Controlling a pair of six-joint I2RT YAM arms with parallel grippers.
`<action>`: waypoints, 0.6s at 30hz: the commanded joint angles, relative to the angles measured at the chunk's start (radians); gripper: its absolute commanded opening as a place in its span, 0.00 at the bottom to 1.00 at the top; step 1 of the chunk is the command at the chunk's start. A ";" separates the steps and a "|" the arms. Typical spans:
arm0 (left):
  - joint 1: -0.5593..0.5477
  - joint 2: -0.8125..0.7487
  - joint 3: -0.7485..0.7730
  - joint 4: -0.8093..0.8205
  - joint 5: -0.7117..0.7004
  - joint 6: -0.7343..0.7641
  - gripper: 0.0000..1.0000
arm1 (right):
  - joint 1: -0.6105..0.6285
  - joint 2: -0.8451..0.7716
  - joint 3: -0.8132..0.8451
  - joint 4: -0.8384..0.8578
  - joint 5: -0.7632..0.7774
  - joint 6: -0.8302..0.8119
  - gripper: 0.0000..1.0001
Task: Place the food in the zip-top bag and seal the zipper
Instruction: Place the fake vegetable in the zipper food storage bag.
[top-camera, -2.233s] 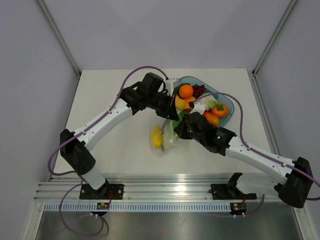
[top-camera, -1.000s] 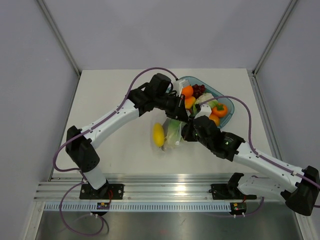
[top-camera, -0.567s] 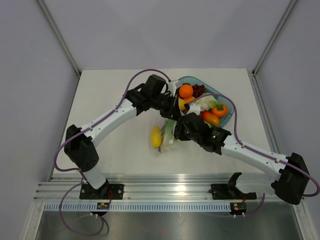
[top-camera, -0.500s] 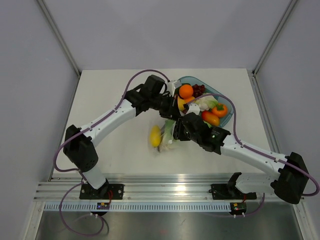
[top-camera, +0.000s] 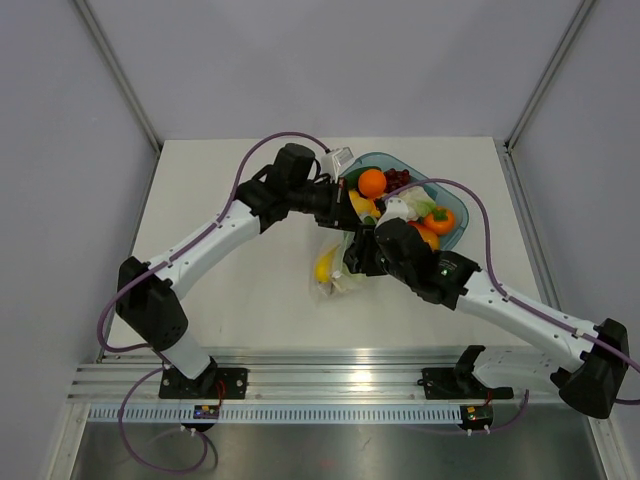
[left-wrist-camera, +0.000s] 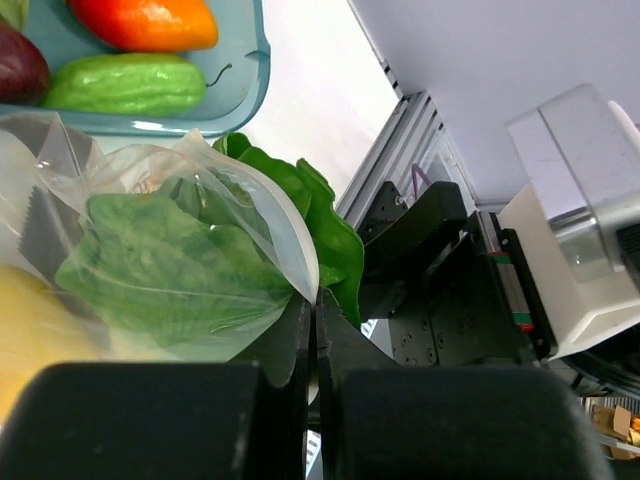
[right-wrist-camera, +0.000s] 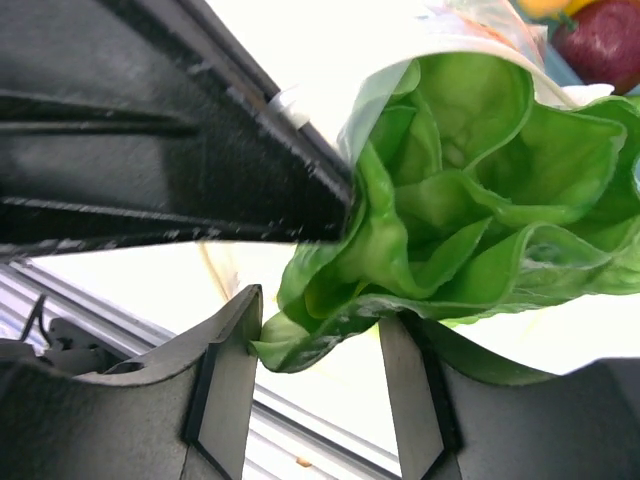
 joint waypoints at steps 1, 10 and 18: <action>0.005 -0.049 -0.001 0.096 0.067 -0.031 0.00 | 0.008 -0.032 0.057 0.009 0.013 -0.015 0.56; 0.012 -0.043 -0.010 0.126 0.079 -0.051 0.00 | 0.010 -0.102 0.076 -0.028 0.003 -0.016 0.62; 0.013 -0.035 -0.006 0.137 0.077 -0.065 0.00 | 0.010 -0.116 0.093 -0.079 -0.025 -0.032 0.63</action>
